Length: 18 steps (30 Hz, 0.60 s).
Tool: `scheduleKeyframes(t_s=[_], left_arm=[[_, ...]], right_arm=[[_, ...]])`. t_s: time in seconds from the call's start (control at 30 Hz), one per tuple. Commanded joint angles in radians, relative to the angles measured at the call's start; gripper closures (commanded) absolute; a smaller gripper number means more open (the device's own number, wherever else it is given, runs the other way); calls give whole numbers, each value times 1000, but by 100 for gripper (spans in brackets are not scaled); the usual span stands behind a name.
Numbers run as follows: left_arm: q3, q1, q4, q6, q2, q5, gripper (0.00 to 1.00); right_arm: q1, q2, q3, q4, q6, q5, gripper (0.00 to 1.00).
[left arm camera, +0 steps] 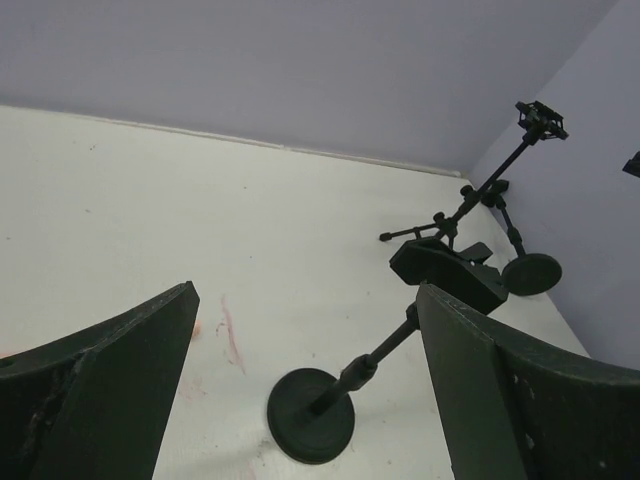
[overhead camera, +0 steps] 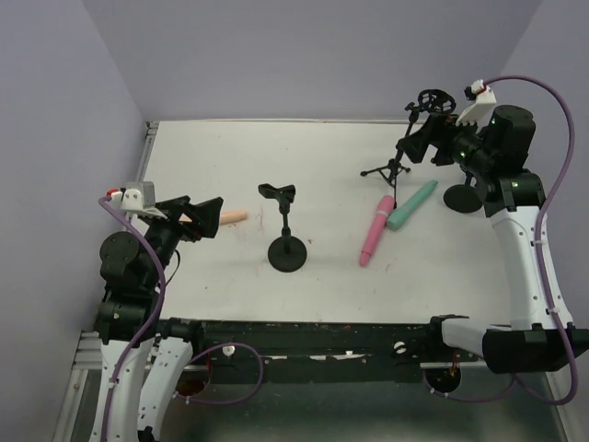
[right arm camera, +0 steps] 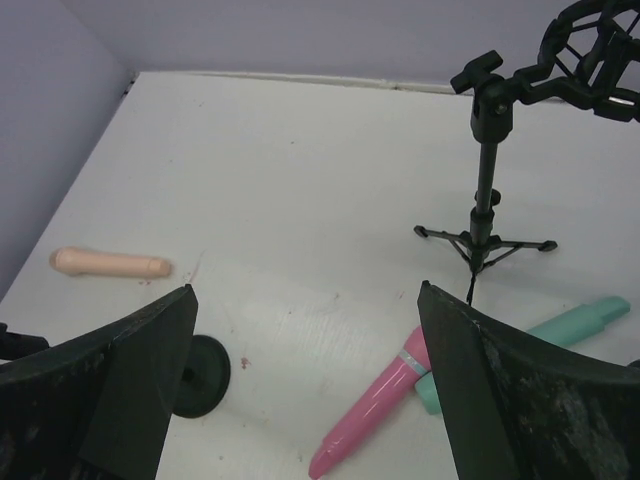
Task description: Attach the microphones to the stand
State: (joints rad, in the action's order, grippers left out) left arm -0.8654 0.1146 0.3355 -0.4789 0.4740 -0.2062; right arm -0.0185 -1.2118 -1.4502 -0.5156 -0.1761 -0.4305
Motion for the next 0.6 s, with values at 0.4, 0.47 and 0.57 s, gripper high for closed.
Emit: scheduleKeyframes(t_s=[0.4,0.47,0.57], left_arm=[[325,11,-457,-19,-66,-600,2],[422,19,-646,-123,-64,-657,2],[522,48,-756,-162,-58,-606,3]], right_arm=[[-1,-6,175,-385,880,-829,0],[0,-3,233,-389,929,-858,0],[-1,-14,328,-345,984,-890,0]])
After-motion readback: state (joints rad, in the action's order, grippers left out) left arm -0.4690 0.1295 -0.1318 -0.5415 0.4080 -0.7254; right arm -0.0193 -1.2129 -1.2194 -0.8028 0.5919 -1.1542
